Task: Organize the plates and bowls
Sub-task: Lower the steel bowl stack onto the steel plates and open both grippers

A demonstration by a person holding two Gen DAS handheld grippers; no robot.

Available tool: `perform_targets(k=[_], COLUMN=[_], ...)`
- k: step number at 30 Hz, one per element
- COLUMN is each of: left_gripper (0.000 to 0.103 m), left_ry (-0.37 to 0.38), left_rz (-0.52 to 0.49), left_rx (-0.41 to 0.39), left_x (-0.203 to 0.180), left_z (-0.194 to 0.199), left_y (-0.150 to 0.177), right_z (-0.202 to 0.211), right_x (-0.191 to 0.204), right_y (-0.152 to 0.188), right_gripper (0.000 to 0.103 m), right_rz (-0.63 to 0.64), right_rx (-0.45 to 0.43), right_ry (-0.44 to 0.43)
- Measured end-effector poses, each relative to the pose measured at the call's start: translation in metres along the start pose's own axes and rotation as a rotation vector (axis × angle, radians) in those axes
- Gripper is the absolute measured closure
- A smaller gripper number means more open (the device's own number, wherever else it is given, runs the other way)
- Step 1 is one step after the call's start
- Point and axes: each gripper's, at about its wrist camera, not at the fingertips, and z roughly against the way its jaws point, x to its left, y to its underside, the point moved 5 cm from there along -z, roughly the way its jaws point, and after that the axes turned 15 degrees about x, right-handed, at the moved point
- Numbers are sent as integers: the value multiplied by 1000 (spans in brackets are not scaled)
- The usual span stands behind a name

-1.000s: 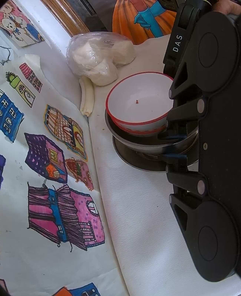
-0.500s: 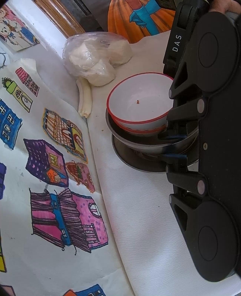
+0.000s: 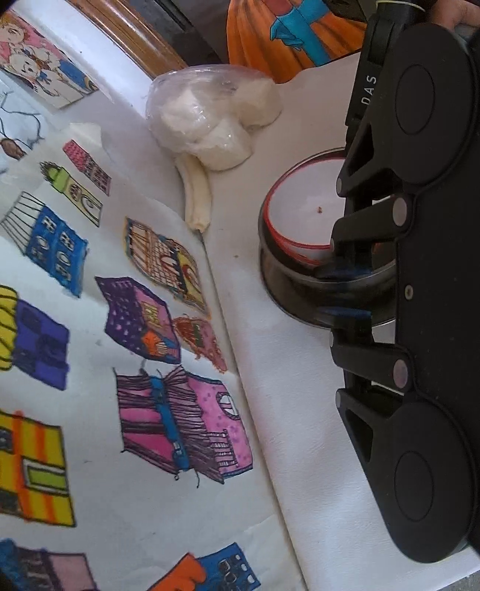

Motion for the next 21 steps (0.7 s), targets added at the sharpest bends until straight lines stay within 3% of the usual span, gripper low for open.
perform_targets(k=[11, 21], left_gripper=[85, 66], left_ry=[-4, -8], left_rz=[-14, -18], left_rx=[-39, -67], left_x=[0, -2], left_z=[11, 20], left_y=[4, 8], right_z=[8, 19], right_x=[-9, -14], right_y=[2, 3], right_gripper=[89, 85], right_rz=[-18, -14], right_rx=[-29, -89], right_ry=[9, 17])
